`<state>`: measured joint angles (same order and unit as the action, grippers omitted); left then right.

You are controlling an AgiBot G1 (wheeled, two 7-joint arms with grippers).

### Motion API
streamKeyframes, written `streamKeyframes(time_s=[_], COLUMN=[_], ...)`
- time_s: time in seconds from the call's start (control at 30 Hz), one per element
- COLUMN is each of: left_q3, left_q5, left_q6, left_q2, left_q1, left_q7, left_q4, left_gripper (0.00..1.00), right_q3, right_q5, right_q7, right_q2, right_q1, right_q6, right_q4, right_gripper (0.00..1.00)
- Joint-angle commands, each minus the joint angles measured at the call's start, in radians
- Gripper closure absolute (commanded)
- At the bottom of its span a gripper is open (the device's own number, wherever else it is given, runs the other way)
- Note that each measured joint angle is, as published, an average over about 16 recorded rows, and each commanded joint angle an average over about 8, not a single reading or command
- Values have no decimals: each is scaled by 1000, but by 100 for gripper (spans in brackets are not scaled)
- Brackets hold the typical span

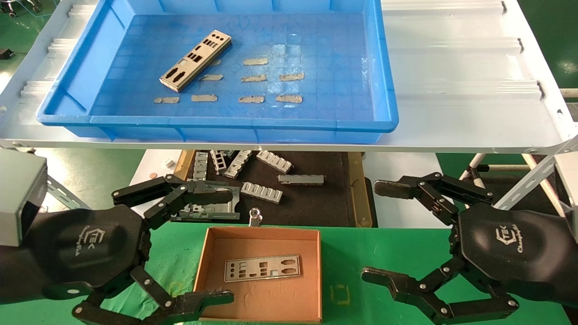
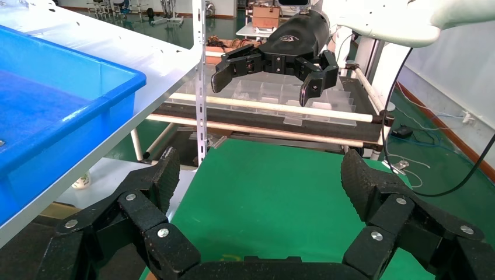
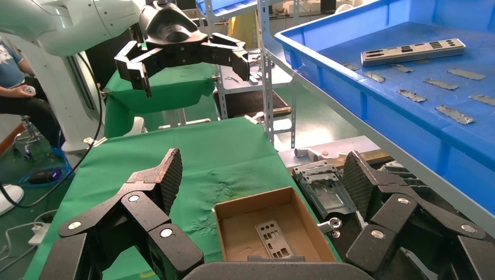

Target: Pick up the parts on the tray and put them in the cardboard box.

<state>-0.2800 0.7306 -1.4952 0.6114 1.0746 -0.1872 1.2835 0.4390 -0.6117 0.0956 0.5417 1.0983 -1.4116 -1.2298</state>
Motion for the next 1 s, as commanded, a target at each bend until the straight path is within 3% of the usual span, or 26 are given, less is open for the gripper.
streamKeyframes(time_s=[0.03, 0.47, 0.57, 0.73, 0.83, 1.0], left_q3=[0, 0, 0, 0, 2, 3], left_q5=[0, 0, 0, 0, 5, 32], left_q6=[0, 0, 0, 0, 10, 65], left_q2=[0, 0, 0, 0, 1, 21], left_q1=[0, 0, 0, 0, 5, 46], left_q7=[0, 0, 0, 0, 1, -6], left_q4=[0, 0, 0, -1, -6, -44], left_gripper=[0, 0, 0, 0, 0, 0], right_q3=[0, 0, 0, 0, 0, 0], right_q5=[0, 0, 0, 0, 0, 0], right_q7=[0, 0, 0, 0, 0, 0], right_q2=[0, 0, 0, 0, 0, 0], right_q1=[0, 0, 0, 0, 0, 0], right_q6=[0, 0, 0, 0, 0, 0], right_q4=[0, 0, 0, 0, 0, 0], right_gripper=[0, 1, 24, 85, 99, 100])
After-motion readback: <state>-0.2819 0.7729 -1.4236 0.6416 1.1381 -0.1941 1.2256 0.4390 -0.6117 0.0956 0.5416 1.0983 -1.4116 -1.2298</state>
